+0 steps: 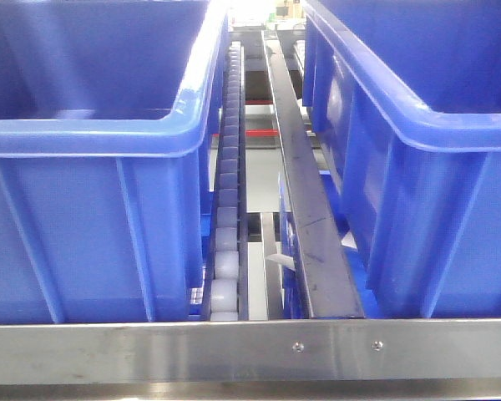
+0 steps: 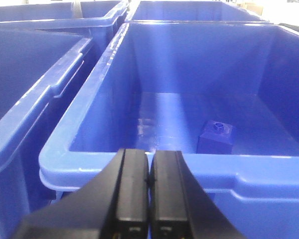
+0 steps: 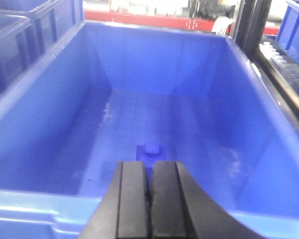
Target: Pick and sort blue part to right shelf
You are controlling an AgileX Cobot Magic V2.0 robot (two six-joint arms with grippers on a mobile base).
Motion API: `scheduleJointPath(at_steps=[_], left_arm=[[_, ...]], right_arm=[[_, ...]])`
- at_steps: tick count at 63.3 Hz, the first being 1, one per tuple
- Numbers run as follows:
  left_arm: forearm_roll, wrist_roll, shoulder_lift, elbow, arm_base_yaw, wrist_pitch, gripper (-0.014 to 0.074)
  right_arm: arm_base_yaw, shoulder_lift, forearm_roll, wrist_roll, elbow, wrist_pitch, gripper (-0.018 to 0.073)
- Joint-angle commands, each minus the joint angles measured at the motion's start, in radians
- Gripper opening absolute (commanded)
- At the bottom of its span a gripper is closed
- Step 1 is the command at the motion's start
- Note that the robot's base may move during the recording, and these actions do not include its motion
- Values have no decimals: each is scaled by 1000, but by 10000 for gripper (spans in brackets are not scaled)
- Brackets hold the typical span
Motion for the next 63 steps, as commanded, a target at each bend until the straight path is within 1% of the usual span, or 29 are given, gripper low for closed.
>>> scheduleJointPath(at_steps=[1, 8, 14, 17, 21, 63], left_arm=[[-11, -3, -22, 24, -6, -89, 134], [-11, -3, -22, 24, -6, -89, 134], [-11, -3, -20, 24, -6, -89, 134], [-11, -3, -20, 24, -6, -89, 134], [-11, -3, -20, 24, -6, -89, 134], [-11, -3, -20, 24, -6, -89, 134]], right_arm=[[-19, -24, 19, 1, 39, -179, 99], [-47, -80, 38, 1, 113, -225, 99], [-47, -79, 42, 1, 170, -285, 99], [-47, -79, 42, 1, 166, -255, 99], [-47, -79, 42, 1, 166, -251, 99], [-46, -79, 43, 1, 166, -250, 99]])
